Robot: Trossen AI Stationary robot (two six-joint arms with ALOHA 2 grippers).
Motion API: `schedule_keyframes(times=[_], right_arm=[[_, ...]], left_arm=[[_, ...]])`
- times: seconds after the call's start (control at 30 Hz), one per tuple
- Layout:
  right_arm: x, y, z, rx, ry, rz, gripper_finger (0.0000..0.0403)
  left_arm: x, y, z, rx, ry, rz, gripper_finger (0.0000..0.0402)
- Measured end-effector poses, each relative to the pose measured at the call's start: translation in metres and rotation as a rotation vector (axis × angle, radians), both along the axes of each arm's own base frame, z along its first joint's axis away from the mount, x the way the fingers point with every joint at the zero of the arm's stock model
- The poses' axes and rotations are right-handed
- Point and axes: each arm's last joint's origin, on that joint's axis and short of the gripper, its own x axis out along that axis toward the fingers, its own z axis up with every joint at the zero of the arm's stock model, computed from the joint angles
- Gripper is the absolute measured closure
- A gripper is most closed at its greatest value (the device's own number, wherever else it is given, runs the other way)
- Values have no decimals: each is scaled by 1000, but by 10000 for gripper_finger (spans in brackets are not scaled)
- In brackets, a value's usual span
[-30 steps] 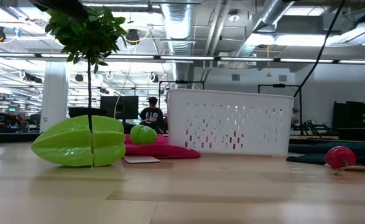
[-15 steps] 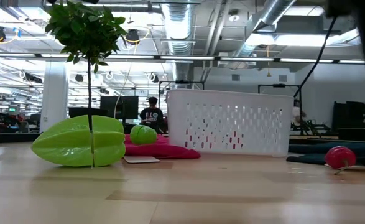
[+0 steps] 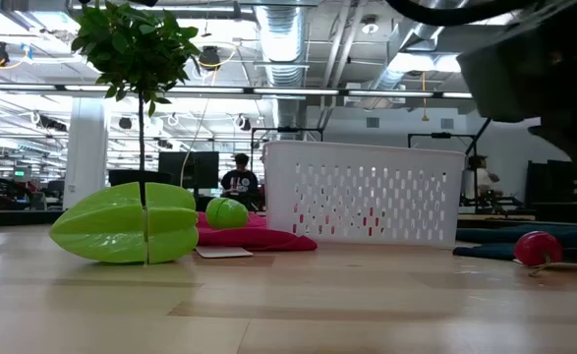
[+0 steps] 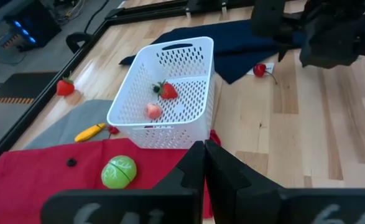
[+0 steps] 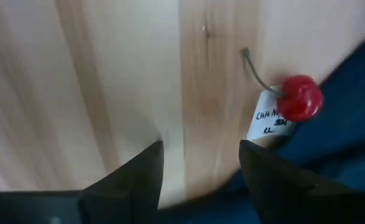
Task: Pick and placing Produce into tupperware
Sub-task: Put the cherry into the white bin
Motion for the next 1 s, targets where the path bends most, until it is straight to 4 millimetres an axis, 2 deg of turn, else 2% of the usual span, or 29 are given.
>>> schedule_keyframes(times=[0.23,0.43,0.77,1.0], right_arm=[[2,-4,-1,-68,-18,95,233],[6,-6,0,-49,-19,169,261],[15,-16,0,-45,-11,228,269],[23,-25,-1,-25,-11,233,271]], left_arm=[[0,0,0,1,-1,1,402],[0,0,0,1,-1,1,402],[-2,8,-19,19,38,21,401],[-1,11,-21,11,35,37,402]])
